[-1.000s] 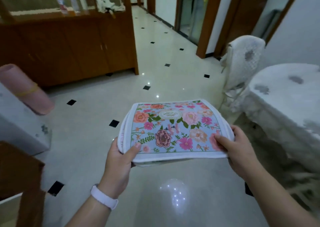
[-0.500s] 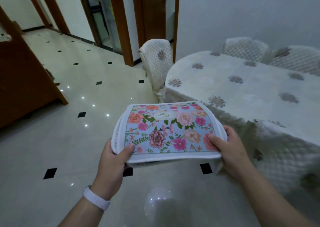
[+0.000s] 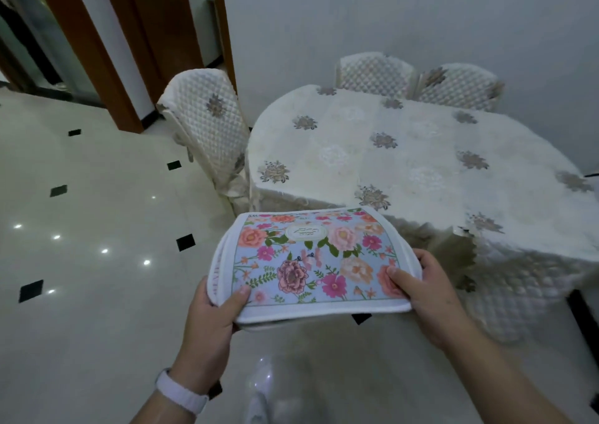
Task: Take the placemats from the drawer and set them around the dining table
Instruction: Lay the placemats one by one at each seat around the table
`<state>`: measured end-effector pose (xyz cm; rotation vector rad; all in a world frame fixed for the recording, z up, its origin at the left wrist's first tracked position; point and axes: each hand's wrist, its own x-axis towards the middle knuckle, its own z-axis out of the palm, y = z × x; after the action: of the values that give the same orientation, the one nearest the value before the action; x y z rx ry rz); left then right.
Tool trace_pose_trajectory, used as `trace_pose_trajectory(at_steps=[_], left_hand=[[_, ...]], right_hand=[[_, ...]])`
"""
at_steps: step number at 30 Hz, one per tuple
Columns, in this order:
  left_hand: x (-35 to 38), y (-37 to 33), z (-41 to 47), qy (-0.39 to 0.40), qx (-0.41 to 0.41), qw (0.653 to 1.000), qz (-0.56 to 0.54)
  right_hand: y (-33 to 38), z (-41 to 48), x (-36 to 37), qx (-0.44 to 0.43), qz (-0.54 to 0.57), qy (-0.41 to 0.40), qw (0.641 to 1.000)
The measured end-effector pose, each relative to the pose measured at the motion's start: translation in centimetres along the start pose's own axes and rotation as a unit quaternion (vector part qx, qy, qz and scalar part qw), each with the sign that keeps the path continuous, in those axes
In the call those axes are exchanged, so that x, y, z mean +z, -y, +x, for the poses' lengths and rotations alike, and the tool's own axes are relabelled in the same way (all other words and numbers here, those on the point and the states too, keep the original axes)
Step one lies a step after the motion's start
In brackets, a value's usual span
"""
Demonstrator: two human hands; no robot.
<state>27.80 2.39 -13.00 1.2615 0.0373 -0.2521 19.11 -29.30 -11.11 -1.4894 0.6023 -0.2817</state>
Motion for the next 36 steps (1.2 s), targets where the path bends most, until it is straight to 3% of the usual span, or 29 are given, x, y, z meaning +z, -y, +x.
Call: trace_pose_trajectory(at_steps=[5,13,25,31,36], left_hand=[[-1.9,-3.0,9.1,0.068,-0.009,0.998,0.009],[-0.2,-3.5,17.6,0.137,-0.037,0.990,0.000],[2.0,-2.1,32.7,0.119,-0.072,0.990,0.035],[7.4,-2.7,42.4,0.092,-0.086,0.989,0.079],[11.8,-3.6,49.0,0.121,-0.051,0.986,0.105]], right_hand=[[1.7,2.0,4.9,-0.020,0.005,-0.072,0.997],[2.2,5.9,6.8,-0.025,0.005,-0.153,0.988],[0.5,21.6,10.3,0.034,0.027,-0.119,0.992],[1.7,32.4,10.2,0.039,-0.034,-0.135,0.990],[2.8,39.1,9.3,0.032,0.006,-0.136,0.990]])
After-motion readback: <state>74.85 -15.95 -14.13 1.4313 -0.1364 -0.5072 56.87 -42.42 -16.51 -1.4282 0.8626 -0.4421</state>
